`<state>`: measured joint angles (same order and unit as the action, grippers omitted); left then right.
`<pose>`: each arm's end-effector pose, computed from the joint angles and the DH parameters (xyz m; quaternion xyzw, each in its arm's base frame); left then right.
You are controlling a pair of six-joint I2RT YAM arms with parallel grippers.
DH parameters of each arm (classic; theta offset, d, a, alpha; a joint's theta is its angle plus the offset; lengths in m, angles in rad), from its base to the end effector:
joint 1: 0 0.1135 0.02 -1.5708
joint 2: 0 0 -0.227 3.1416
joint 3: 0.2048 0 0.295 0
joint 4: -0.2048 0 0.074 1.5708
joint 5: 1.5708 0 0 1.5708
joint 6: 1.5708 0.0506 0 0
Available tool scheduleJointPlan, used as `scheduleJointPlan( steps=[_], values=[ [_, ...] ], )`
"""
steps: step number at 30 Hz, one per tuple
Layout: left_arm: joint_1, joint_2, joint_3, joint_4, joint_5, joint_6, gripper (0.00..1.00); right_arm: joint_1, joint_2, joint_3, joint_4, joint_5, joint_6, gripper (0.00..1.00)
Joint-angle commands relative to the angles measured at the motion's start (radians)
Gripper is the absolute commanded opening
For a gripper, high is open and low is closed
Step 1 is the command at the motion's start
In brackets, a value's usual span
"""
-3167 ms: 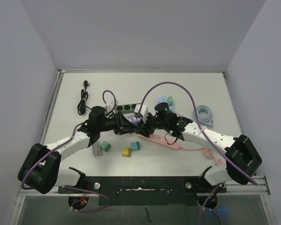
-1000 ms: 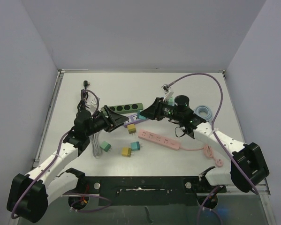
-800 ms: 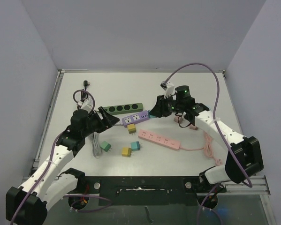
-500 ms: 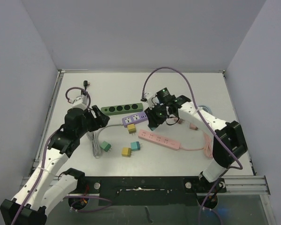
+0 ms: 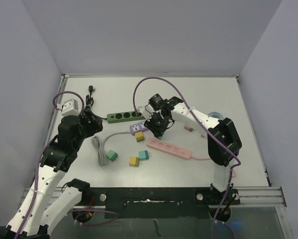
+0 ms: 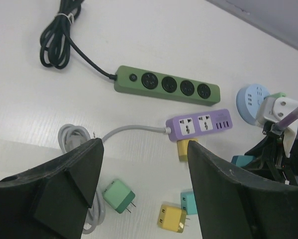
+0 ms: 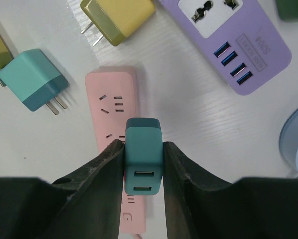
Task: Insert the plug
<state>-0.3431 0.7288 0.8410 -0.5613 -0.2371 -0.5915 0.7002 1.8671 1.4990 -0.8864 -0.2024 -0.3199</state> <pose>0.2318 -0.0702 0.3032 -0.1666 0.8266 -0.1485 0.5167 0.3114 0.2757 0.1652 -0.4935 0.8497 0.1276 0.1350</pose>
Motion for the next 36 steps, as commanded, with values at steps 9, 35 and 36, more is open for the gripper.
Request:
scheduleJointPlan(
  steps=[9, 35, 36],
  values=[
    [0.01, -0.074, 0.112, -0.03, -0.166, 0.02, 0.67, 0.031, 0.092, 0.158, -0.124, -0.059, -0.109, 0.0],
    [0.01, -0.074, 0.109, -0.034, -0.151, 0.016, 0.67, 0.066, 0.171, 0.161, -0.081, -0.091, -0.098, 0.0],
    [0.01, -0.074, 0.107, -0.035, -0.151, 0.016, 0.67, 0.067, 0.17, 0.155, -0.067, -0.073, -0.089, 0.0]
  ],
)
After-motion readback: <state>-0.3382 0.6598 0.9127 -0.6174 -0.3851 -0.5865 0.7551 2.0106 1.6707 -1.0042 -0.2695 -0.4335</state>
